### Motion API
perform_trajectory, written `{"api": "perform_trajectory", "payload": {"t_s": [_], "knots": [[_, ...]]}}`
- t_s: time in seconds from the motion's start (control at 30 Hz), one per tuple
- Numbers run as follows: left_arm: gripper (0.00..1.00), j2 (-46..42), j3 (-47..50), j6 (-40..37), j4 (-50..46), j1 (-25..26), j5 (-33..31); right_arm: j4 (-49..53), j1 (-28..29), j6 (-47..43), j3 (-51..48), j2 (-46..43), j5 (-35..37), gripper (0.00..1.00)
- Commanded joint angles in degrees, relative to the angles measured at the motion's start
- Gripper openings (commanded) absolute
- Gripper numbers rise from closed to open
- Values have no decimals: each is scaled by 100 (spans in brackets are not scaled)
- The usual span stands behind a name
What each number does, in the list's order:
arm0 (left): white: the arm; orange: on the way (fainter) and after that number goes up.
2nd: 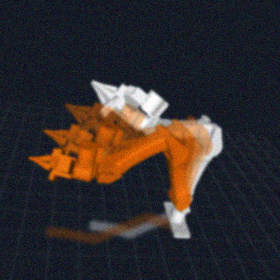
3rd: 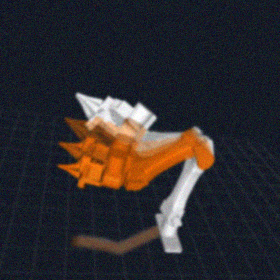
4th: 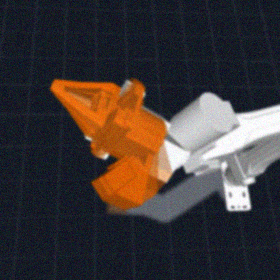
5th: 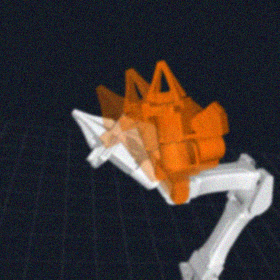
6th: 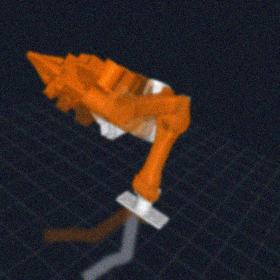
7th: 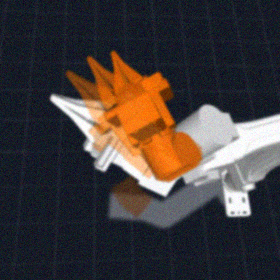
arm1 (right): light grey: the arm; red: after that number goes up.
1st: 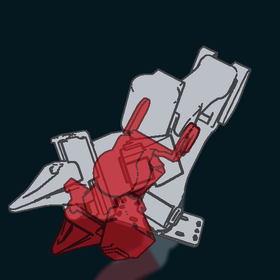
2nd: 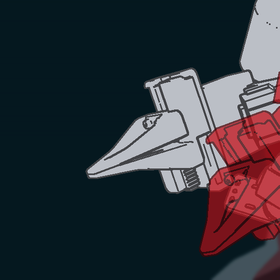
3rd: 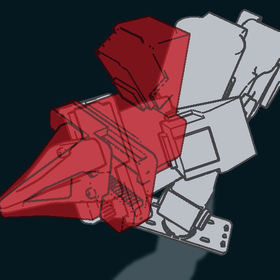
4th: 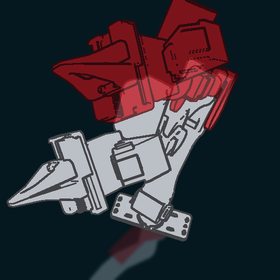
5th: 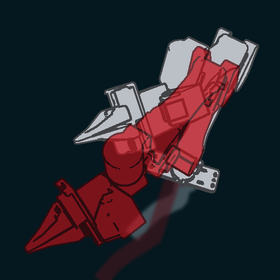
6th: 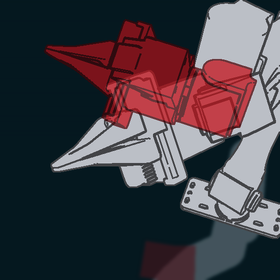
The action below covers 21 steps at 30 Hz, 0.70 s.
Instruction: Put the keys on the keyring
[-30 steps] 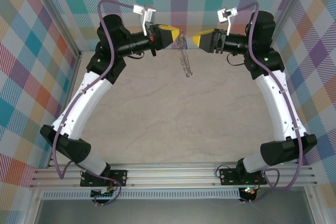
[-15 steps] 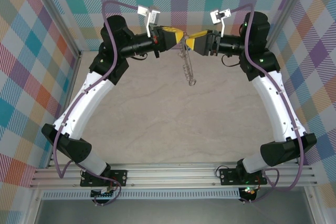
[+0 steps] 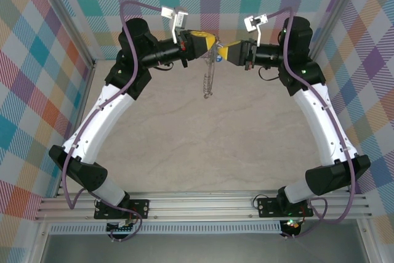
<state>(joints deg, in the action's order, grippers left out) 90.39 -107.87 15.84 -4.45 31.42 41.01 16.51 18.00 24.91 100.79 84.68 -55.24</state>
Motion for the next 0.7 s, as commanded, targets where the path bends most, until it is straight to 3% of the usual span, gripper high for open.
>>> {"api": "perform_trajectory", "payload": {"t_s": [0.0,0.4,0.67], "knots": [[0,-169,-120,-2,303,40,-10,-99,37,-54,-64,-214,-145,0],[0,-153,-78,-26,366,38,3,397,482,-308,342,100,-451,0],[0,-162,2,-12,436,39,11,581,494,-477,347,57,-217,0]]}}
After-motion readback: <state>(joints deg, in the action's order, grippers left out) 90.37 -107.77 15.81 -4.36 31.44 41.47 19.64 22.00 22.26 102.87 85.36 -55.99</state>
